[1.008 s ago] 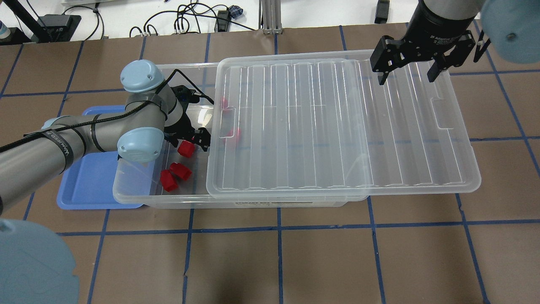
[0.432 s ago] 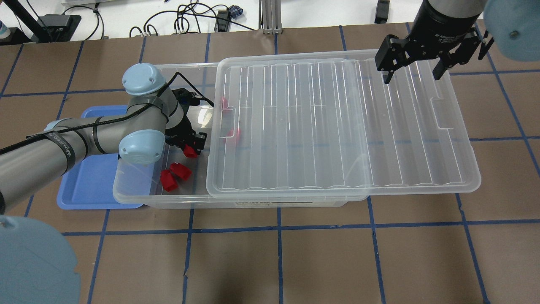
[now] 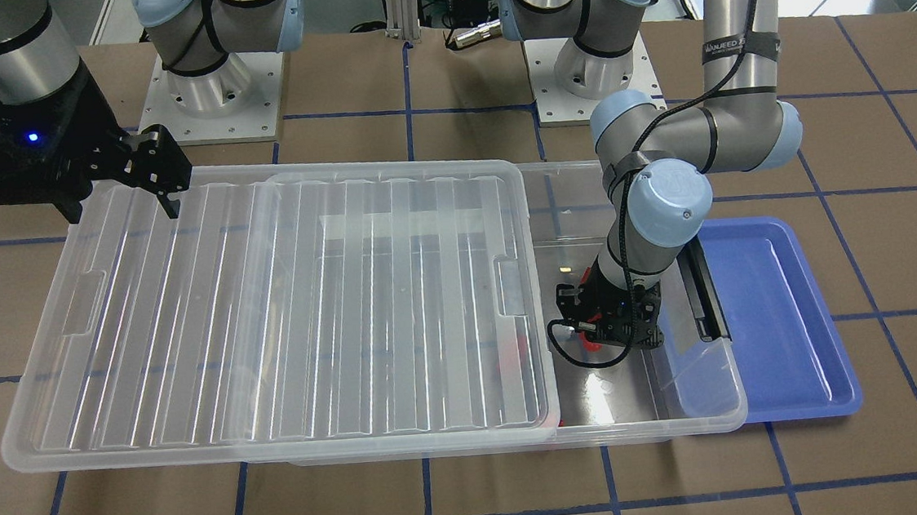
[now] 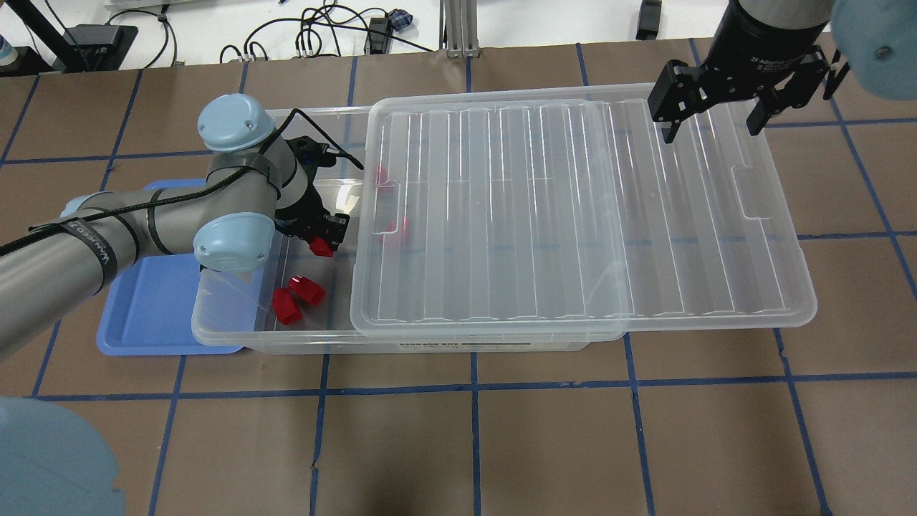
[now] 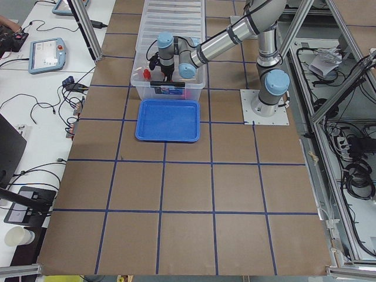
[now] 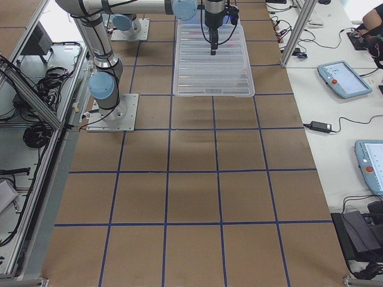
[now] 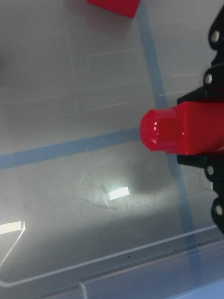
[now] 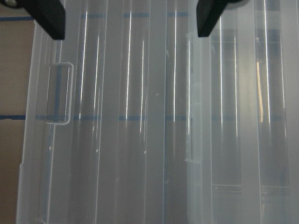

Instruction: Place red block in blue tray from box

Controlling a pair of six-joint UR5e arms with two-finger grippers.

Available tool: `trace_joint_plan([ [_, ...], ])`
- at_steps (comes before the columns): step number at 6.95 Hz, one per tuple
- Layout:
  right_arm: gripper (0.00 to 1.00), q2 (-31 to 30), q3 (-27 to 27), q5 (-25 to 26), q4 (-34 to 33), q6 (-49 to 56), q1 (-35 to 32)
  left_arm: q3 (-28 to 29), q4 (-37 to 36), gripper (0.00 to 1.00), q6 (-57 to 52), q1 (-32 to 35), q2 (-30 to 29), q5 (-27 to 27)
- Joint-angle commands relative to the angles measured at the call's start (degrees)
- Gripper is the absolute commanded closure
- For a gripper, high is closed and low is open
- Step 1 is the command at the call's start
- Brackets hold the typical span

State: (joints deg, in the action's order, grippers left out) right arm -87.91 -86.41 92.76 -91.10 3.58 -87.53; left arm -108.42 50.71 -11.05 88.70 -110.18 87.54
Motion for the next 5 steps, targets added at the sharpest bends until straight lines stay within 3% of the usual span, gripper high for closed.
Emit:
trace_joint_plan([
  [1, 0.0, 0.8, 2.5, -0.3, 0.2, 1.3, 3.3, 6.2, 9.7, 0.78, 3.7, 0.0, 2.7, -1.8],
  [3, 0.0, 1.0, 1.8, -0.4, 0.9, 7.1, 11.6, 12.5, 21.8, 0.79, 8.2, 0.1, 5.9, -1.8],
  [4, 0.0, 1.3, 1.3, 0.0, 0.8, 12.6, 15.7, 15.1, 26.8, 0.84, 8.2, -0.5, 6.9, -1.1],
  [5, 0.0, 1.9, -0.5, 0.0, -0.9, 18.0, 19.2, 17.3, 30.6, 0.84, 8.1, -3.9, 7.9, -1.7],
])
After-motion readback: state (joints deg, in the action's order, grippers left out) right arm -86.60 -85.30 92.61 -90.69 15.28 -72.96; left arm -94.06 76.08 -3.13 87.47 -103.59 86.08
